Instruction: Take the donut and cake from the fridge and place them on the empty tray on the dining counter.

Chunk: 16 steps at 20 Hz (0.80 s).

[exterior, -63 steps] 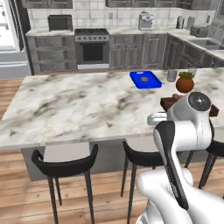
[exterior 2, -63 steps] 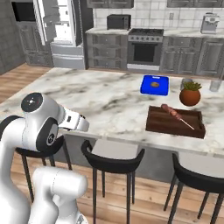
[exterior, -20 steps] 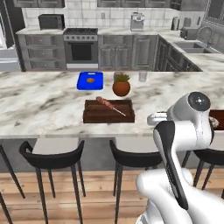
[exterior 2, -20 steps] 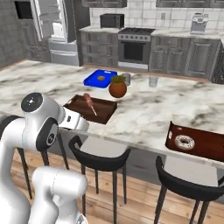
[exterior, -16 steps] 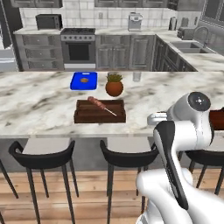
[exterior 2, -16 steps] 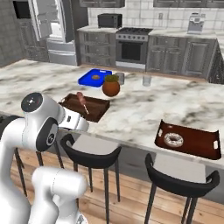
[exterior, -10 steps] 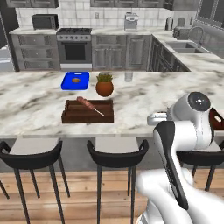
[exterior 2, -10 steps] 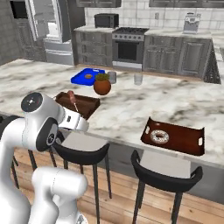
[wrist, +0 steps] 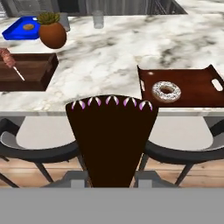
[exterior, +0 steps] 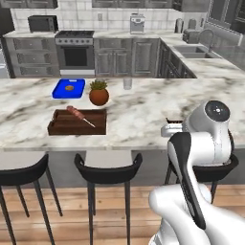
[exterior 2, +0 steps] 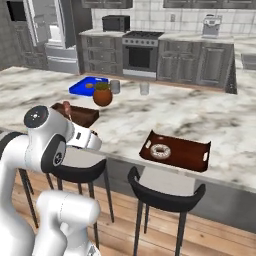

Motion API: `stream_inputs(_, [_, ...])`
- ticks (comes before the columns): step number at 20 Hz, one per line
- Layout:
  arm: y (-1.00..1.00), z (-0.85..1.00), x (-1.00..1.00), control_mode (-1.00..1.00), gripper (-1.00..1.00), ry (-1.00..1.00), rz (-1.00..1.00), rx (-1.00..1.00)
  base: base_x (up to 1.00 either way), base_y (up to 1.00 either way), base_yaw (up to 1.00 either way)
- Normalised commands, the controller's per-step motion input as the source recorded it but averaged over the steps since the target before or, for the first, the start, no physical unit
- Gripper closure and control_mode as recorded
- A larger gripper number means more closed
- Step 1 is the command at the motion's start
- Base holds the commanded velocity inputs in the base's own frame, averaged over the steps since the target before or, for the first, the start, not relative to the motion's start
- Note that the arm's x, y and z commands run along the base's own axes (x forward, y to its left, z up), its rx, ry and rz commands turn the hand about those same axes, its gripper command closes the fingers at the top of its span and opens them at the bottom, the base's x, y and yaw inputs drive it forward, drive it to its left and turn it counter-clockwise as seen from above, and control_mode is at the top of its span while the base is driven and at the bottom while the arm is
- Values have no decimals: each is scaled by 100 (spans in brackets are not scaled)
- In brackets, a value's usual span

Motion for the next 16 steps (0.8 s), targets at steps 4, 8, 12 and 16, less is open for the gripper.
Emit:
stream_inputs(4, [0,0,0,100,100,0,0,0,-4,-53,0])
stream_inputs(8, [0,0,0,100,100,0,0,0,-1,-50,0])
stream_inputs(12, [0,0,0,100,100,0,0,0,0,-44,0])
stream_inputs(16, [0,0,0,100,100,0,0,0,0,-41,0])
